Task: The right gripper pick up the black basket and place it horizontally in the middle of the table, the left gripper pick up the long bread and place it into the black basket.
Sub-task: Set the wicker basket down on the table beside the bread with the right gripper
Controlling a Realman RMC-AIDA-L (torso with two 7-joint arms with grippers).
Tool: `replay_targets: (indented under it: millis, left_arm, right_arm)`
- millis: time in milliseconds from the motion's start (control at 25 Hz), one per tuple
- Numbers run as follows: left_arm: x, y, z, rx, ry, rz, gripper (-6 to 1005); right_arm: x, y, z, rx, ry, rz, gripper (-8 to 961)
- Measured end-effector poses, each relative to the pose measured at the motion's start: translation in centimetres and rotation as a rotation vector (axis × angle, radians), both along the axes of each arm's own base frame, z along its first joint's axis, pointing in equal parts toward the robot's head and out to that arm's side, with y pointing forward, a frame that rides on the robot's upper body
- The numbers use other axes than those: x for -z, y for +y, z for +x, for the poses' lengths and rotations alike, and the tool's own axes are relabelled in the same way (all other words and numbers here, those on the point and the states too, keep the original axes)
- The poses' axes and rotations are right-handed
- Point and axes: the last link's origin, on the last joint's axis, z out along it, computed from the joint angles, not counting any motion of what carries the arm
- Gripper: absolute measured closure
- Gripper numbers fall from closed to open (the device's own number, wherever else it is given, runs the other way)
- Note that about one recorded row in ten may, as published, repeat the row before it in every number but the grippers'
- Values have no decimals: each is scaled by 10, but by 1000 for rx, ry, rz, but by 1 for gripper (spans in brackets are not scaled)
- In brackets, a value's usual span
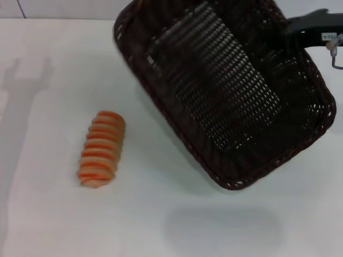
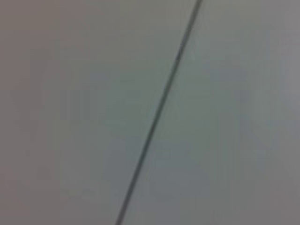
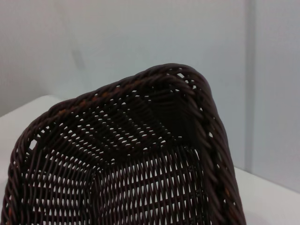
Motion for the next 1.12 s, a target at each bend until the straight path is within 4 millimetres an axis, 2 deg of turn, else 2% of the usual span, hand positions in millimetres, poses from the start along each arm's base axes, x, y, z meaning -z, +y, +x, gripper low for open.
replay_targets:
  millis: [40,240,400,440,720,1120]
  left_arm:
    - [0,0,0,0,0,0,164]
    - [-17,2,-7,-39,-31,78,164]
    - [-21,5,-7,-46,-37,95,164]
    - [-24,7,-7,-48,-43,109,164]
    - [-35,9,-7,-55,-63,162,165]
    - [-42,12,-5,-47,-87,199,165]
  right_arm:
    - [1,1,-9,-84,-37,-45,817]
    - [4,4,-26,-223,-131,-159,817]
    - [6,5,-35,-299,-190,-238,816]
    - [8,3,-44,-354,-233,-301,816]
    - [17,1,-65,-465,-405,-464,817]
    - [37,5,-79,-541,-604,-574,817]
